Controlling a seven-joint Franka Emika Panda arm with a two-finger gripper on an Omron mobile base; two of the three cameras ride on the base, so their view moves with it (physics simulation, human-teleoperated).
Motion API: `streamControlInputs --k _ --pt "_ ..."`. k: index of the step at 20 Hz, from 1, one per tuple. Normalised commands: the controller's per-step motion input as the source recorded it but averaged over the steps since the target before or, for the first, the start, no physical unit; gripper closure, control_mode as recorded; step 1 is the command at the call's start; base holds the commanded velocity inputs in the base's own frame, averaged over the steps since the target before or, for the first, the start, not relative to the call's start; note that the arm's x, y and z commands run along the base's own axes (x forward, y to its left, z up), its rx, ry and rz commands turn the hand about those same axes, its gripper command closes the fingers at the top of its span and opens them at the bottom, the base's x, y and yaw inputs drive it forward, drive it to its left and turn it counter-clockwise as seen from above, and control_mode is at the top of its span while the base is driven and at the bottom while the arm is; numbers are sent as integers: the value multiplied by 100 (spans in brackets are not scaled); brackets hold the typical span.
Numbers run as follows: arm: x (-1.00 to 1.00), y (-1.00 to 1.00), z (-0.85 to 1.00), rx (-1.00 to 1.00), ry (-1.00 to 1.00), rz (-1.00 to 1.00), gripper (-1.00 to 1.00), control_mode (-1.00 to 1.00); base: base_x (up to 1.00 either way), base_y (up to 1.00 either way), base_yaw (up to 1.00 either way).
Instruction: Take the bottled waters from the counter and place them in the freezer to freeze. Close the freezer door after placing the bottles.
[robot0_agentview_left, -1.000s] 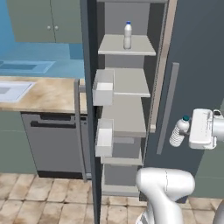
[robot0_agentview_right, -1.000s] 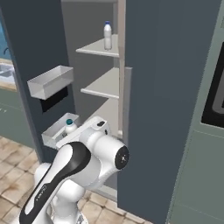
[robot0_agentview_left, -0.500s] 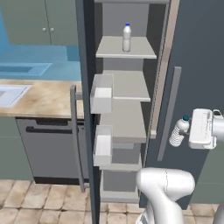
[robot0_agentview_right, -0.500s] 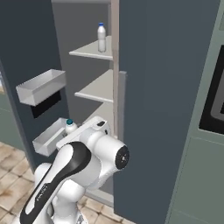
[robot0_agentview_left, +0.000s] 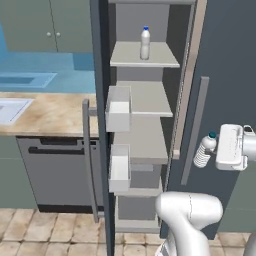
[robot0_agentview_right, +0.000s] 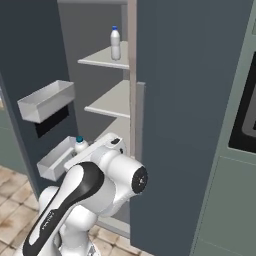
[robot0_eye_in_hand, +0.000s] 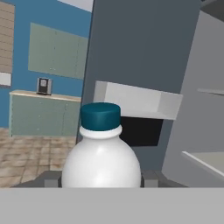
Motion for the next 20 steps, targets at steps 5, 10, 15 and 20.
streamControlInputs --k 5,10,15,20 --pt "0 0 0 0 0 0 100 100 18 27 -6" --pt "0 0 0 0 0 0 100 100 23 19 -2" --pt "0 0 0 0 0 0 100 100 34 24 0" --pt "0 0 0 0 0 0 100 100 31 25 0"
